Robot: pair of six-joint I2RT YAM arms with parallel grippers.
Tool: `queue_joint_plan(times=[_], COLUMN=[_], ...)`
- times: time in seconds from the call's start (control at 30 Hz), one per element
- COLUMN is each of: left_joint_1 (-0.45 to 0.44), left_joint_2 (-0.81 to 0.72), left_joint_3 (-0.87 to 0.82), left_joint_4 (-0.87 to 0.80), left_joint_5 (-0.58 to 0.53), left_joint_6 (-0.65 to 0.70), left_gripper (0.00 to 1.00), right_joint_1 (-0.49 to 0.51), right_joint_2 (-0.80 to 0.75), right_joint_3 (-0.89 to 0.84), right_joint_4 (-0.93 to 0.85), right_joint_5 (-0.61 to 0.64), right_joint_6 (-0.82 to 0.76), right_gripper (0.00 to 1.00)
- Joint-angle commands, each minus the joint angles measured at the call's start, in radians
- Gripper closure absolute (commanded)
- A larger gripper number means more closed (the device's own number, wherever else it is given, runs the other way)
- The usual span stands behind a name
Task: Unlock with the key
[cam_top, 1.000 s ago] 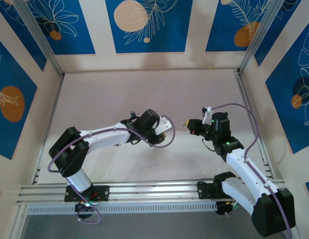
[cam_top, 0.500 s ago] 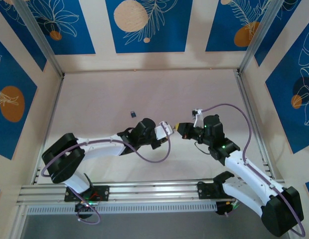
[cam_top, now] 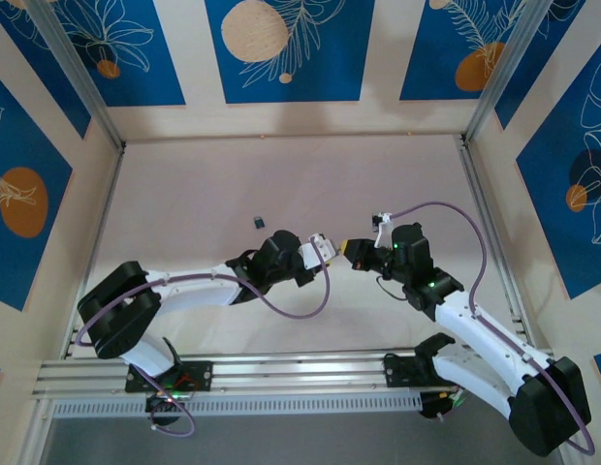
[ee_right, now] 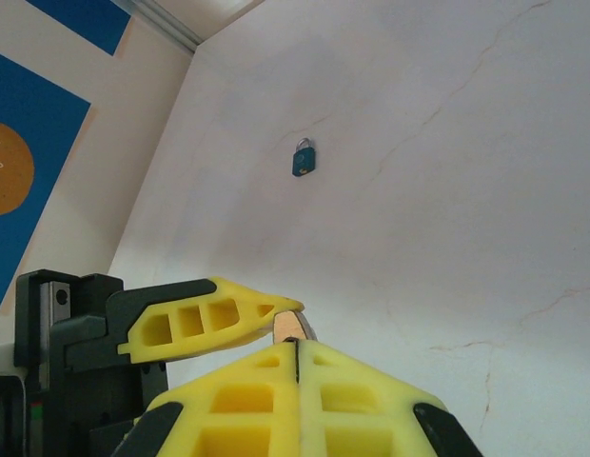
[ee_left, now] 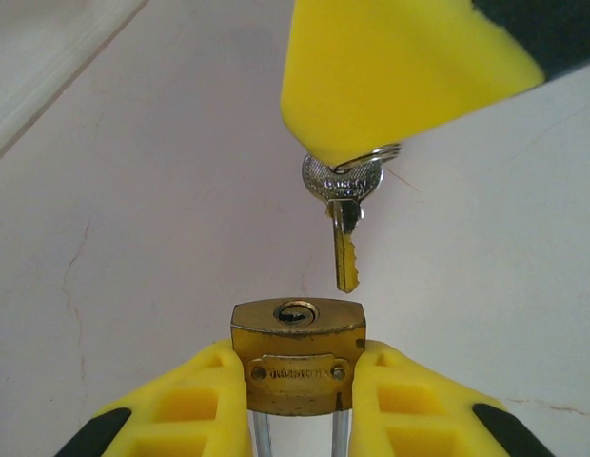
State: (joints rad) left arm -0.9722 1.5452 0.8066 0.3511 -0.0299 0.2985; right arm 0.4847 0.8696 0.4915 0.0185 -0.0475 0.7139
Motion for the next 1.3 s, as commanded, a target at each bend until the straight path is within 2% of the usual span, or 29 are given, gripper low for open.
queue_joint_plan(times=[0.0, 1.27], left_joint_1=[-0.010, -0.014], left_joint_2=[-0.027, -0.036], left_joint_3=[0.006, 0.014], left_joint_4=[0.004, -0.021], left_joint_5=[-0.010, -0.021], left_joint_6=[0.015, 0.012], left_gripper=[0.81, 0.82], right_joint_1=[0.006, 0.005], right_joint_2=[0.007, 0.051], right_joint_3=[0.014, 0.003], right_joint_4=[0.025, 0.086], right_joint_5=[0.017, -0.039], right_joint_6=[0.012, 0.031], right_gripper=[1.00, 1.00])
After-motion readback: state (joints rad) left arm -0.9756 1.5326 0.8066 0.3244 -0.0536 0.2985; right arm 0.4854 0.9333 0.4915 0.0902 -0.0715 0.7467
